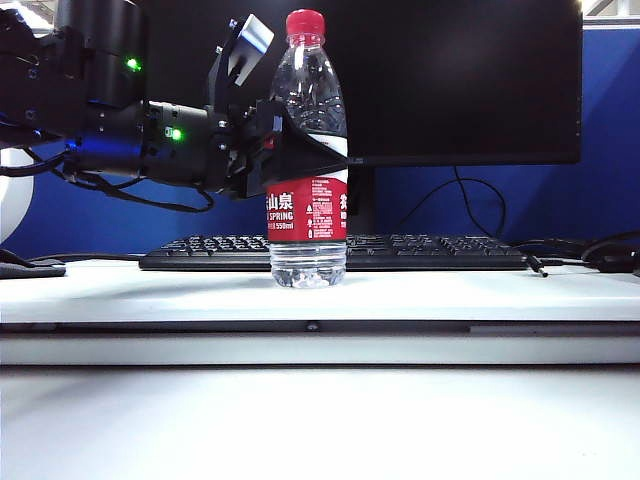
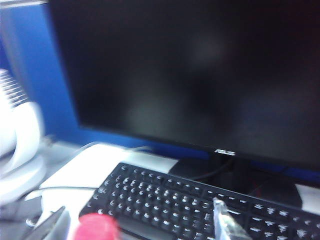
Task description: Unscrew the cap from the plastic bottle on the table.
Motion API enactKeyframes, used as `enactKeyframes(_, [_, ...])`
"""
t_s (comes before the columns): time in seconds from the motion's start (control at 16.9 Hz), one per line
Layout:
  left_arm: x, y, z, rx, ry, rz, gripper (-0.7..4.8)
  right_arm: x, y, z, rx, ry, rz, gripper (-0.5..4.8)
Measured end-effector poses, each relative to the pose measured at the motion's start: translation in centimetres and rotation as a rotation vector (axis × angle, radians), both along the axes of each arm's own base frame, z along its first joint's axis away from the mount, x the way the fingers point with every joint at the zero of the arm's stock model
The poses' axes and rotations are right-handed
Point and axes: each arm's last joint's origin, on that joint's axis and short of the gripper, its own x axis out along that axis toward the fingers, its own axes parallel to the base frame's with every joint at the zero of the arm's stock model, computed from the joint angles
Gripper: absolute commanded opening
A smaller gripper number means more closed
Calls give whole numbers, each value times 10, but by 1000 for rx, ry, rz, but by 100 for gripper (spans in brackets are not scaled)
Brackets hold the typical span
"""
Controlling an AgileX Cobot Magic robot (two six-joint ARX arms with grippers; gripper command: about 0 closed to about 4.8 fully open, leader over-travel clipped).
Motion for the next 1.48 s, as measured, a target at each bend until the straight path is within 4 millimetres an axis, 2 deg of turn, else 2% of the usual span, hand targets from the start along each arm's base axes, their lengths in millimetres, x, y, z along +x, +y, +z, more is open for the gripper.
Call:
enactKeyframes(0.06, [0, 0, 0, -1, 2, 0, 259, -3, 14, -5, 0, 2, 8, 368])
enactKeyframes(0.12, [0, 0, 0, -2, 3, 0, 259, -3, 35, -23, -44, 35, 33, 368])
enactKeyframes(0.24, [-1, 0, 0, -2, 4, -22, 259, 0, 51, -38, -66, 50, 34, 368])
enactKeyframes(0.41, [-1, 0, 0, -3, 5, -39, 258, 1, 52, -37, -43, 34, 24, 350])
enactKeyframes(0.47, [-1, 0, 0, -3, 5, -39, 259, 2, 51, -37, -42, 35, 21, 281])
enactKeyframes(0.53, [-1, 0, 0, -3, 5, -39, 259, 3, 51, -37, -34, 38, 17, 270])
enactKeyframes(0.94, [-1, -1, 0, -4, 8, -55, 258, 12, 52, -45, -38, 56, -5, 268])
enactKeyframes(1.06, [-2, -1, 0, -5, 8, -61, 259, 14, 51, -44, -28, 50, -10, 167])
enactKeyframes(1.24, [-2, -1, 0, -5, 11, -63, 259, 15, 50, -44, -26, 51, -4, 143])
enactKeyframes(1.48, [-2, -1, 0, -5, 13, -63, 259, 14, 49, -43, -35, 58, 23, 143])
